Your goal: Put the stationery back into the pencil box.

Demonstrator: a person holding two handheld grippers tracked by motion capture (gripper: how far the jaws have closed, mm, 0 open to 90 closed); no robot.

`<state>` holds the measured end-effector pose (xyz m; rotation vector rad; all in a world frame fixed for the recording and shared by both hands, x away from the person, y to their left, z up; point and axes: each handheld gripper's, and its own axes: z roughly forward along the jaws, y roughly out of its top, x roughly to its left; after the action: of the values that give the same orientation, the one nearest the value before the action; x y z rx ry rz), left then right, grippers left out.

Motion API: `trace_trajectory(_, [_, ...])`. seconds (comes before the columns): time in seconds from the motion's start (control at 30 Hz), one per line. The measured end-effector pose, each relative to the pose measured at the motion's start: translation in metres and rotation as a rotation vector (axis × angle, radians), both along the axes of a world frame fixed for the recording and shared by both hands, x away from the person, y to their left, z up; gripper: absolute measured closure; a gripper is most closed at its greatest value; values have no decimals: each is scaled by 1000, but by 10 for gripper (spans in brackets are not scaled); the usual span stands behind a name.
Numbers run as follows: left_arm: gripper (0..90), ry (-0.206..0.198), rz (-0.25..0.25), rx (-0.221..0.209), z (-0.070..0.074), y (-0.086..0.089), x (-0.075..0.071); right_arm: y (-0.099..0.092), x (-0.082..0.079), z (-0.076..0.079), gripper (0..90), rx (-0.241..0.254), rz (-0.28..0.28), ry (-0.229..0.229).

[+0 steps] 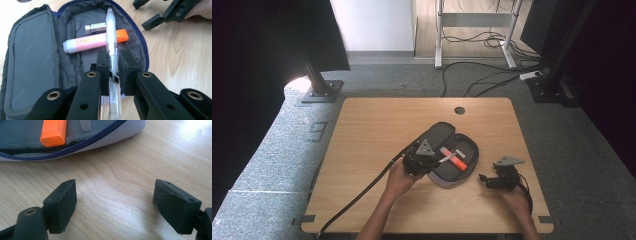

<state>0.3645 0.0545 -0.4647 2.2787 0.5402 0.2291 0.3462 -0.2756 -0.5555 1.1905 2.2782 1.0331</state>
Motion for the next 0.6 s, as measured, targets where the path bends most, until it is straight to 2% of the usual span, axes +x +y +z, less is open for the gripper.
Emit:
trace_trajectory(0.17, [794, -3, 6, -14, -3, -5, 8, 0, 0, 0, 188, 0, 0, 0])
trace_trajectory(0.43, [793, 9, 3, 2, -8, -18, 18, 0, 0, 0, 188, 1, -1, 0])
trace_trajectory(0.53, [793, 7, 3, 21, -10, -24, 22, 0, 0, 0, 188, 1, -1, 0])
trace_trajectory(0.6, [793, 10, -3, 9, -10, -28, 25, 0, 0, 0, 188, 1, -1, 0])
